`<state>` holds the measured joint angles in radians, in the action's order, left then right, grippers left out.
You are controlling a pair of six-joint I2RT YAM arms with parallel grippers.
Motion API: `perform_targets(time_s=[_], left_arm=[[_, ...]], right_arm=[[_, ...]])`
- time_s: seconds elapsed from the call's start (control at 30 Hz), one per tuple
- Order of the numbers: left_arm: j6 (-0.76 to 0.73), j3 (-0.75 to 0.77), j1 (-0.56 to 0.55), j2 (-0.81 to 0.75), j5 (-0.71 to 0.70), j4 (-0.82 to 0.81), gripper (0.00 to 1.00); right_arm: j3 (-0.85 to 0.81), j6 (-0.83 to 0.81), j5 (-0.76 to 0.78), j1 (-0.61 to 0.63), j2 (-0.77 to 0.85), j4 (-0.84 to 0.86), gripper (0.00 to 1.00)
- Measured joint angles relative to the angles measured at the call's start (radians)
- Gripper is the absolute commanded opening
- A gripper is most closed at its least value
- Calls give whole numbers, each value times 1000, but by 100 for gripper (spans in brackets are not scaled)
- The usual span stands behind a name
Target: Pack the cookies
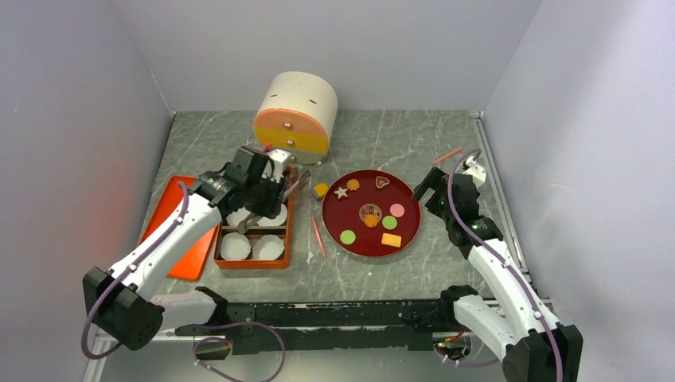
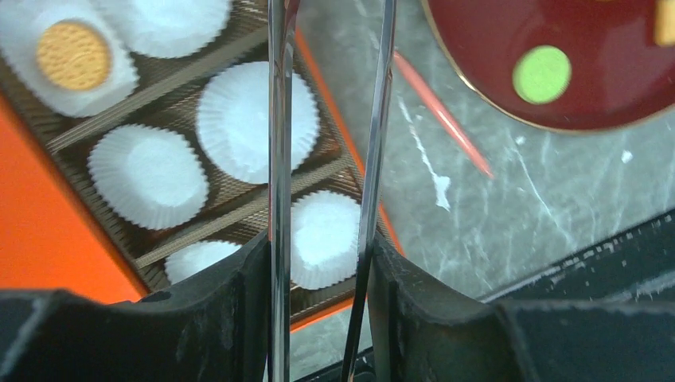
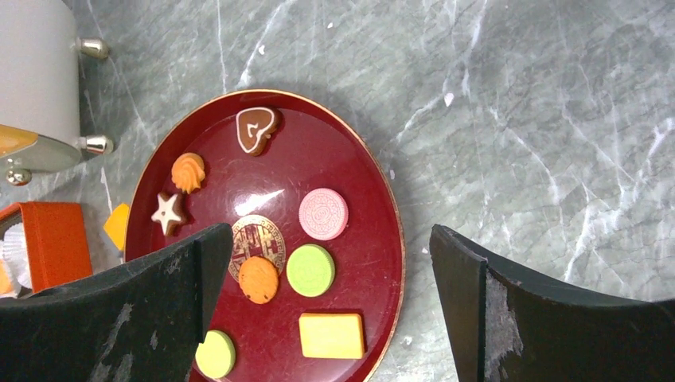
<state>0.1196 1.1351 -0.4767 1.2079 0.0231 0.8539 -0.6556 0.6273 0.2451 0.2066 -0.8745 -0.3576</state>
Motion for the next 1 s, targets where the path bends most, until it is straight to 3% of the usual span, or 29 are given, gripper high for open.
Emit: perform_targets(time_s=[0.37,1.0], left_arm=[[25,60,-293,75,-17,39,47],[113,146,-587,271,-172,135,53]], right_arm=[[0,1,27,0,33,-17,100],[0,9,34,0,48,-27,100]])
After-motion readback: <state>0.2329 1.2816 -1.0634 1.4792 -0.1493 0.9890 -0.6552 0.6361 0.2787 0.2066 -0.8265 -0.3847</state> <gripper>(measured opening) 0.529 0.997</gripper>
